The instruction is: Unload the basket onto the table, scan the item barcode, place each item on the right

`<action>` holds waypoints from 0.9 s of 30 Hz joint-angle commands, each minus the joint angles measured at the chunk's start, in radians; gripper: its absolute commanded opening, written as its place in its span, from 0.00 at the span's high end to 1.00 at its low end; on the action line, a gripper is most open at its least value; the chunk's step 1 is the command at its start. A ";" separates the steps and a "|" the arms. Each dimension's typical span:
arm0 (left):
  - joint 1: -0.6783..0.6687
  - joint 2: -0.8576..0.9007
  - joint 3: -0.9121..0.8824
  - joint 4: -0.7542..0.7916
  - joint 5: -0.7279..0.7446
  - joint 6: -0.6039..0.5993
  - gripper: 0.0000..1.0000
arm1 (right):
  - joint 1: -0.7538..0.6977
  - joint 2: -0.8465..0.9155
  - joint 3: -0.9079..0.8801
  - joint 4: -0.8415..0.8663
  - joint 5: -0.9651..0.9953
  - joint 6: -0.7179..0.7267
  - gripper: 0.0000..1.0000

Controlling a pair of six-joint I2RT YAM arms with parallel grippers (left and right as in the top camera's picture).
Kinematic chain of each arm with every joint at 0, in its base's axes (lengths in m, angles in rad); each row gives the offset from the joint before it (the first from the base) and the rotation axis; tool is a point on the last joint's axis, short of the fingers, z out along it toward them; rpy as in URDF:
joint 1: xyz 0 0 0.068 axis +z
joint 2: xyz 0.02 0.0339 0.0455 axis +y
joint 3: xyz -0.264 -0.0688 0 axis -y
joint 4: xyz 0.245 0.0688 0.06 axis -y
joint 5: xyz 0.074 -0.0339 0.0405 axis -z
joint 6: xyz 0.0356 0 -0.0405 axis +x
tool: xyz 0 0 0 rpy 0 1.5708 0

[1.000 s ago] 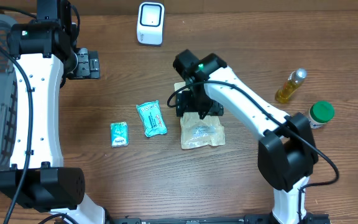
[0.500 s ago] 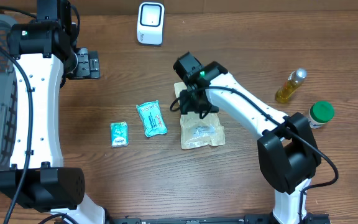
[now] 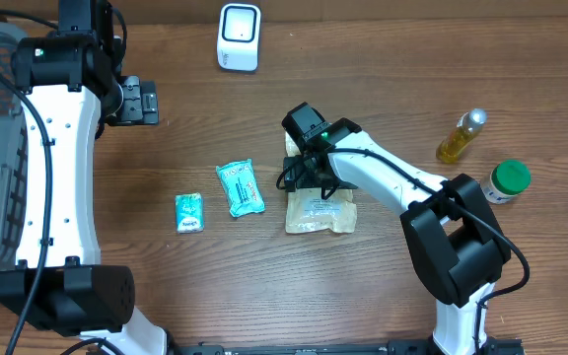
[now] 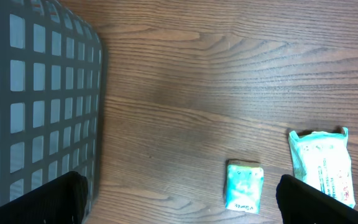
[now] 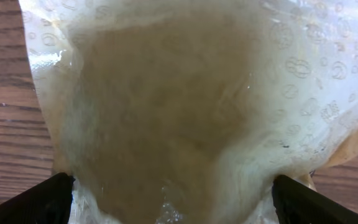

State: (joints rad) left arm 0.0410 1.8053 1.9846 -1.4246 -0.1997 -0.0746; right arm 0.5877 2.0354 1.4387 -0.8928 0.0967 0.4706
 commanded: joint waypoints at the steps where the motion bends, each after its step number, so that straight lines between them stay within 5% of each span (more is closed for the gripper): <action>1: -0.002 0.001 0.012 0.001 -0.010 0.007 0.00 | -0.008 -0.021 0.069 -0.047 0.016 -0.002 0.00; 11: -0.002 0.001 0.012 0.001 -0.010 0.007 0.00 | -0.008 -0.060 0.363 -0.366 0.026 -0.028 0.00; 18: -0.002 0.001 0.012 0.001 -0.010 0.007 0.00 | -0.007 -0.057 0.312 -0.452 -0.047 -0.023 0.00; 27: -0.002 0.001 0.012 0.001 -0.010 0.007 0.00 | 0.001 -0.056 0.180 -0.352 -0.245 -0.023 0.00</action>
State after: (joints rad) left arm 0.0410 1.8053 1.9846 -1.4242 -0.1997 -0.0746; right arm 0.5869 1.9888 1.6585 -1.2732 -0.0536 0.4442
